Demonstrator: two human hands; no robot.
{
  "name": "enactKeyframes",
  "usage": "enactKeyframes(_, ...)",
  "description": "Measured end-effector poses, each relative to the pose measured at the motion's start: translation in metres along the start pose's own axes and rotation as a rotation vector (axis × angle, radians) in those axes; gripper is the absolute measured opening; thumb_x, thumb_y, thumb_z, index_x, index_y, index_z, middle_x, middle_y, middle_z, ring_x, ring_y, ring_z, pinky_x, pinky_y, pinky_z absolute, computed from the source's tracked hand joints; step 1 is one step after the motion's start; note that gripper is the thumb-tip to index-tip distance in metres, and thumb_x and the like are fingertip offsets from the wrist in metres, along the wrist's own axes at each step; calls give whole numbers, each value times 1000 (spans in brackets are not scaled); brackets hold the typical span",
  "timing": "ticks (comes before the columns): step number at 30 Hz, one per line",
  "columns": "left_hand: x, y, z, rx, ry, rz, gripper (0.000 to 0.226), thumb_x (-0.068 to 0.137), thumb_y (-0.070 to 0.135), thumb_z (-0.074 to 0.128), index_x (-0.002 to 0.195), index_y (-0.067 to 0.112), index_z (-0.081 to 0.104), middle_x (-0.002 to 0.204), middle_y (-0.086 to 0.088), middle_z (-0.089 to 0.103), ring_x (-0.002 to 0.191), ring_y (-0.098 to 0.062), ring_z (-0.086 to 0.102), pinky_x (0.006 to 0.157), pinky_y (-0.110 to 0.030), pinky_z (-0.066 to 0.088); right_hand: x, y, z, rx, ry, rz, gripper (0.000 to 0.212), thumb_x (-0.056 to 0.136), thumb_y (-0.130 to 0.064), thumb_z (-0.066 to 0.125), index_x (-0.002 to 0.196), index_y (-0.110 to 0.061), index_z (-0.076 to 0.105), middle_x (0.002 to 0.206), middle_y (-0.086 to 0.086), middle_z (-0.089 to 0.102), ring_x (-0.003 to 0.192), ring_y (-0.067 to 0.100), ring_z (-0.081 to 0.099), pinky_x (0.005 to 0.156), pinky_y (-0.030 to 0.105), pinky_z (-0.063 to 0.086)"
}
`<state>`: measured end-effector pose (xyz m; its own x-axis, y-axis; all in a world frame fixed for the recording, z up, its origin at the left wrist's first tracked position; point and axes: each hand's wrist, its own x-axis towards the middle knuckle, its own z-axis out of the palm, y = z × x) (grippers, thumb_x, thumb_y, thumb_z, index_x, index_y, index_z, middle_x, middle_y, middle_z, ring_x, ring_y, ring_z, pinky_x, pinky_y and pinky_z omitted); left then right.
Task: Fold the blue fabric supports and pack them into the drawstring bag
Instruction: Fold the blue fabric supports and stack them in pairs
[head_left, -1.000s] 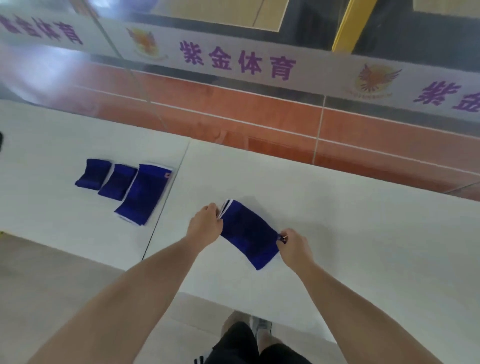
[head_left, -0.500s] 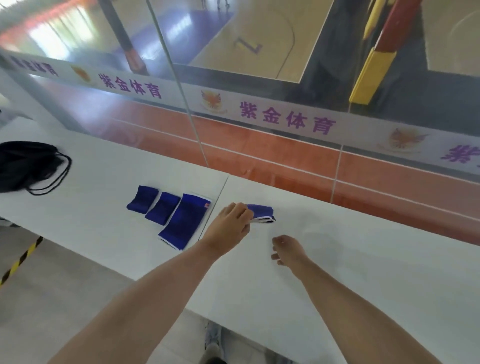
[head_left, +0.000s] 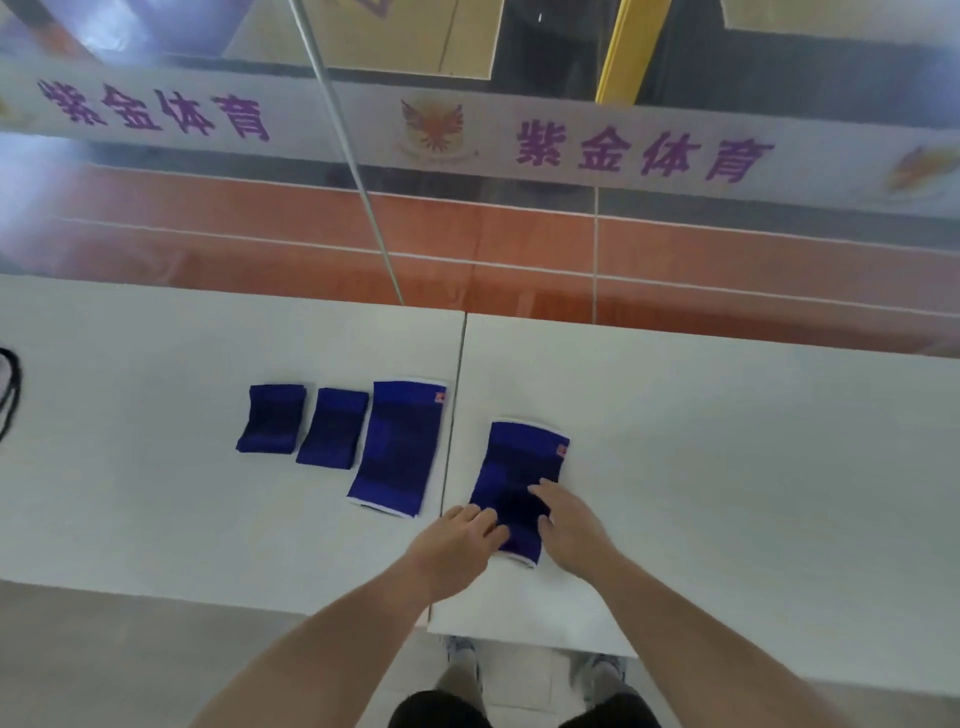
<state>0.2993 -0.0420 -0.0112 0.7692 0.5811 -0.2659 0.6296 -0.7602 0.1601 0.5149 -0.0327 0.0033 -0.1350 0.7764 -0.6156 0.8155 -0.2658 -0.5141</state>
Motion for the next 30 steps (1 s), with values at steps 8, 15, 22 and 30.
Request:
enactKeyframes(8, -19, -30, 14, -74, -112, -174, 76, 88, 40, 55, 155, 22, 27, 166, -12, 7, 153, -33, 5, 122, -52, 13, 17, -32, 26, -435, 5, -136, 53, 104, -22, 33, 156, -22, 28, 168, -3, 5, 155, 14, 1, 123, 36, 19)
enactKeyframes(15, 1, -47, 13, 15, -122, -138, 77, 98, 50, 41, 160, 22, 4, 167, -4, -10, 153, -26, -12, 121, -54, -4, 13, -20, 24, -582, 11, -109, 57, 106, -37, 24, 160, -22, 13, 168, -5, -5, 154, 13, -10, 125, 38, 8)
enactKeyframes(22, 16, -57, 9, 5, -169, -166, 87, 97, 56, 37, 158, 17, -11, 164, -2, -24, 150, -23, -24, 122, -53, -4, 14, -5, 18, -532, -71, -254, 82, 93, -67, 32, 160, -28, 5, 165, -15, -10, 151, 3, -14, 126, 39, 0)
enactKeyframes(30, 21, -72, -4, -431, 69, -183, 45, 103, 27, 50, 146, 15, 46, 156, -2, 41, 147, -18, 30, 122, -33, 19, 33, 21, 15, -388, 224, -434, 51, 93, -26, 65, 142, -24, 52, 159, -7, 37, 147, 8, 33, 113, 36, 37)
